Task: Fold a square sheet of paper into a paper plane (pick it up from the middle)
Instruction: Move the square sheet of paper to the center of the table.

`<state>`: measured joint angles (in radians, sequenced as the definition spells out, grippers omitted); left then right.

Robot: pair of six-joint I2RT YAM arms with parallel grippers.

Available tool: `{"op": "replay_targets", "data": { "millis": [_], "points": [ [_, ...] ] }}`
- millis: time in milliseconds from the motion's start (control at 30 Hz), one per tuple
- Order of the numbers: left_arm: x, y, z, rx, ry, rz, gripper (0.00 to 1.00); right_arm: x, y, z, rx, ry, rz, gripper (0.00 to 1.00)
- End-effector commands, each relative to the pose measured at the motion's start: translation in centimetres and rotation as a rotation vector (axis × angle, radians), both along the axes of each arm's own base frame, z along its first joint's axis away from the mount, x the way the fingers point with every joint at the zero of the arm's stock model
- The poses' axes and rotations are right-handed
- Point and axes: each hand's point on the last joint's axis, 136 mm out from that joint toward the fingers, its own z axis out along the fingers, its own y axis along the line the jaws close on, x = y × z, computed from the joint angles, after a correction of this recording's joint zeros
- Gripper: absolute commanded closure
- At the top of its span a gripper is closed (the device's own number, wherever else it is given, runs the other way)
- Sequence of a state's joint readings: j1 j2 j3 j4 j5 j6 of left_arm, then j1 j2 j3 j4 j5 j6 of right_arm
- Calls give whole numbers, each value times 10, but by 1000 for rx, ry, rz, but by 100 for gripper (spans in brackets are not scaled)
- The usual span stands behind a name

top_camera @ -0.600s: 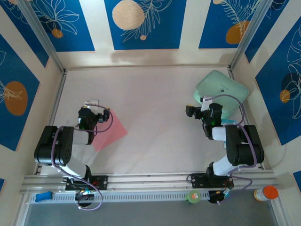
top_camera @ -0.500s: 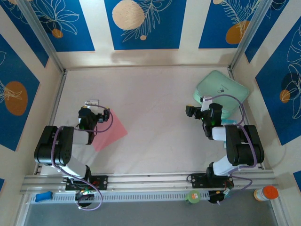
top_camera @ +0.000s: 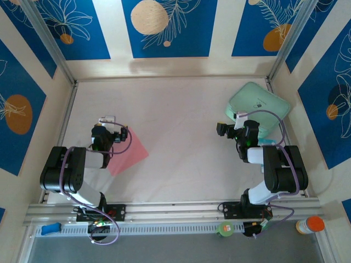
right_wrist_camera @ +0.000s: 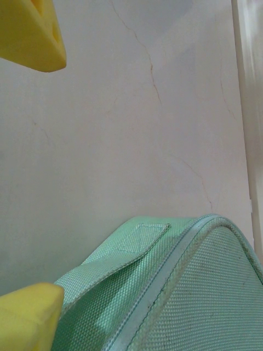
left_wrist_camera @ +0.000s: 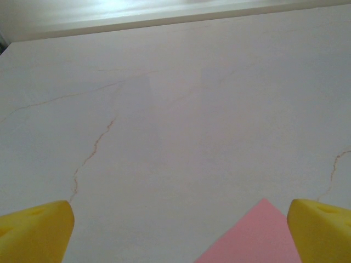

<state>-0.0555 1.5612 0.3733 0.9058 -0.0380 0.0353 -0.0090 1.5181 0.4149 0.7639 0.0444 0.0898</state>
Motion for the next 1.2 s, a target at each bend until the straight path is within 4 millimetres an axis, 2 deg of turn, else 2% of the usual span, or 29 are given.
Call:
{"op": "replay_targets", "data": {
  "millis": [0, 533, 667, 767, 900, 1000, 1067, 1167],
  "points": [
    [4, -2, 7, 7, -30, -2, 1, 5, 1, 8, 9, -32, 6, 1],
    [2, 0, 8, 4, -37, 8, 1, 6, 0, 12, 1, -34, -13, 1],
    [-1, 13, 18, 1, -60, 85, 1, 5, 15, 35, -53, -14, 44, 1],
    [-3, 14, 28, 6, -52, 92, 1, 4, 28, 50, -124, -23, 50, 1],
    [-7, 17, 47, 10, -50, 112, 1, -2, 51, 77, -123, -33, 67, 1],
    [-13, 26, 67, -74, -20, 196, 1, -9, 62, 100, 3, 6, 32, 1],
    [-18, 29, 81, -168, 38, 258, 1, -14, 64, 111, 145, 104, 1, 1],
    [-27, 30, 94, -280, 117, 322, 1, -20, 75, 122, 261, 181, 17, 1]
  ]
}}
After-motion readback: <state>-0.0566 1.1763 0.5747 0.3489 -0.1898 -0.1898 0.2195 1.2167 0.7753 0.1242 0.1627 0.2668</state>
